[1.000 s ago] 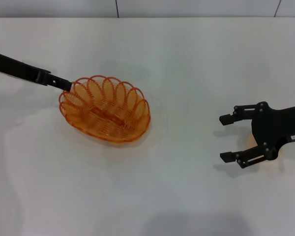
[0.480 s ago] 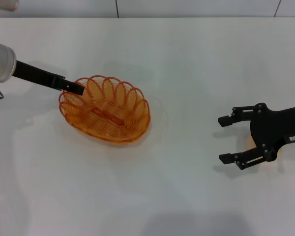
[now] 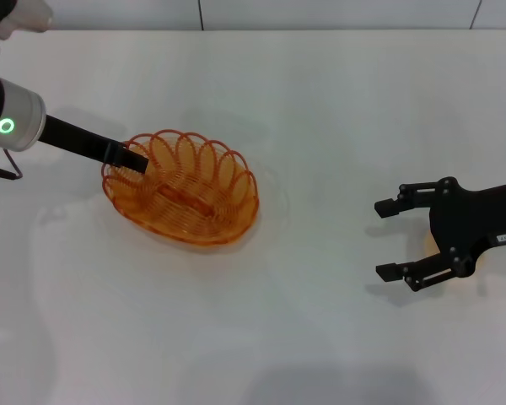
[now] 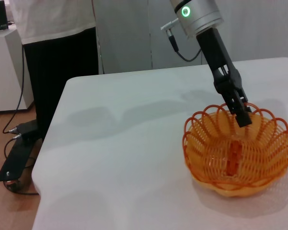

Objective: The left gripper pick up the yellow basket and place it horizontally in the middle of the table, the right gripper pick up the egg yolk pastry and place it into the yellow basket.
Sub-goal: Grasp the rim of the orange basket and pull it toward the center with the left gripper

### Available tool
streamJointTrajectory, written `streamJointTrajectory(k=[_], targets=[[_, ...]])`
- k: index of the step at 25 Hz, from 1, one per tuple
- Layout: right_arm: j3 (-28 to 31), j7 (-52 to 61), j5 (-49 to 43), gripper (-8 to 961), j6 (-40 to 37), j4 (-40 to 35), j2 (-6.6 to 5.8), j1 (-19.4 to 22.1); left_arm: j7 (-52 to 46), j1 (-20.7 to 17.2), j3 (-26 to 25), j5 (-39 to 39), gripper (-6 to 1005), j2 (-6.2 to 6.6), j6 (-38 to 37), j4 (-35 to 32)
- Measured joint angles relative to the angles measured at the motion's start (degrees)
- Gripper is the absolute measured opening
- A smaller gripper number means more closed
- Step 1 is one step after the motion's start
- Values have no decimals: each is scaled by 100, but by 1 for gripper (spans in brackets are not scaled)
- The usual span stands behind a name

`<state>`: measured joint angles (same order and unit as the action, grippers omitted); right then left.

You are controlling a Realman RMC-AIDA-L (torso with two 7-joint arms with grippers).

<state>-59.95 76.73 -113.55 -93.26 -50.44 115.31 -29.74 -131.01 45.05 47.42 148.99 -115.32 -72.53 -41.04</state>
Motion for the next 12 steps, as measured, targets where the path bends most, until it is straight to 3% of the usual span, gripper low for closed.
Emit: streamJointTrajectory(k=[6, 12], targets=[[4, 0, 0, 869, 41, 1, 0, 20, -1, -12, 5, -4, 412, 3, -19, -4], [18, 0, 16, 869, 45, 2, 0, 30, -13, -45, -7, -35, 180, 19, -48, -10]])
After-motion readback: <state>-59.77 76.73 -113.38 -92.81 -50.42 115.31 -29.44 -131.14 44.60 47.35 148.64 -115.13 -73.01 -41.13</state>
